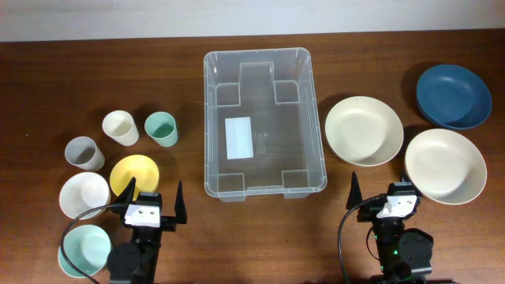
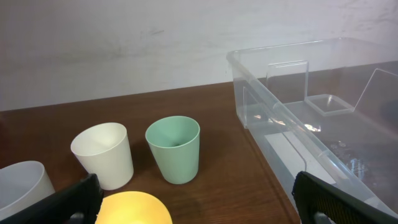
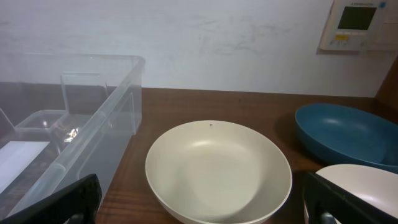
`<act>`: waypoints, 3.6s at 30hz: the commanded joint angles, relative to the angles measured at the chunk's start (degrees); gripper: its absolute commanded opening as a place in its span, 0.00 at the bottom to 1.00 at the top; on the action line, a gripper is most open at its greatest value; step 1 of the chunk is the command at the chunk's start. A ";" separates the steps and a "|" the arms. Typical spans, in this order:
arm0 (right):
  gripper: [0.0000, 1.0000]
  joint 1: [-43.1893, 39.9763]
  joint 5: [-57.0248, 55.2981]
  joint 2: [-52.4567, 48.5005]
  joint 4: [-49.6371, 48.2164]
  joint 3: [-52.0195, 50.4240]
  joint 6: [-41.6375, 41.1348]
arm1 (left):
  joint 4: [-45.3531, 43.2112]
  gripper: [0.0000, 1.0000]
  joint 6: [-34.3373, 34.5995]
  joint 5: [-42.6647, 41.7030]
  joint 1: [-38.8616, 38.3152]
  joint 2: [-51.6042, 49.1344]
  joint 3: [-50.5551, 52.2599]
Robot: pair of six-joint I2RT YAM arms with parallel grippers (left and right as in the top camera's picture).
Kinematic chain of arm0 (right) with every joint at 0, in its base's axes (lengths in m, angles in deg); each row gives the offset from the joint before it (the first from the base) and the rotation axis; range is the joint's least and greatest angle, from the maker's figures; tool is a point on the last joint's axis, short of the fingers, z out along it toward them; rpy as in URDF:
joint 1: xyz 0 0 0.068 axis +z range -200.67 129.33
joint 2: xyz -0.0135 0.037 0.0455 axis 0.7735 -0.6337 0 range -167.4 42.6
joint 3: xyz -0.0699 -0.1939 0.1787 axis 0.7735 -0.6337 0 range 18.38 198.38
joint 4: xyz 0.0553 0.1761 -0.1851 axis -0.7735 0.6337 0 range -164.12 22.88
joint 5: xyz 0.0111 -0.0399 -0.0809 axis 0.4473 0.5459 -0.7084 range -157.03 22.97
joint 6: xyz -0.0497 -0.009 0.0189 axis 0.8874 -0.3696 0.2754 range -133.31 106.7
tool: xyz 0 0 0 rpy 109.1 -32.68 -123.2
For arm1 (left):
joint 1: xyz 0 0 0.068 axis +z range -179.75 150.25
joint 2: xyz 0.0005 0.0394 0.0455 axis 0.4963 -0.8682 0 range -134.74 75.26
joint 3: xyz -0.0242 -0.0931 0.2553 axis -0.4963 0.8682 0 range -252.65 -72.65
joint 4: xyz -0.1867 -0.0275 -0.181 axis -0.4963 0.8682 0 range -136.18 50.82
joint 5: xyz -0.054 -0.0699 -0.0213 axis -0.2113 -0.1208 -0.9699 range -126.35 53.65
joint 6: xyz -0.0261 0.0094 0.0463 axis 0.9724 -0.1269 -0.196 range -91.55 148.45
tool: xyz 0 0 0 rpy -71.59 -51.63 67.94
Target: Pack container
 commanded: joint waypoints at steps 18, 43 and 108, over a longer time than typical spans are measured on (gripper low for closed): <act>0.99 0.11 -0.44 0.39 0.33 -0.26 -2.25 | 0.02 1.00 0.76 0.98 0.20 0.48 0.42; 0.99 0.00 0.68 -35.91 29.33 38.82 -6.38 | 19.63 1.00 4.70 0.39 0.20 -33.48 -35.23; 0.77 -20.46 9.51 -123.36 39.52 90.40 11.06 | 54.25 1.00 4.72 0.42 0.20 -70.69 -75.41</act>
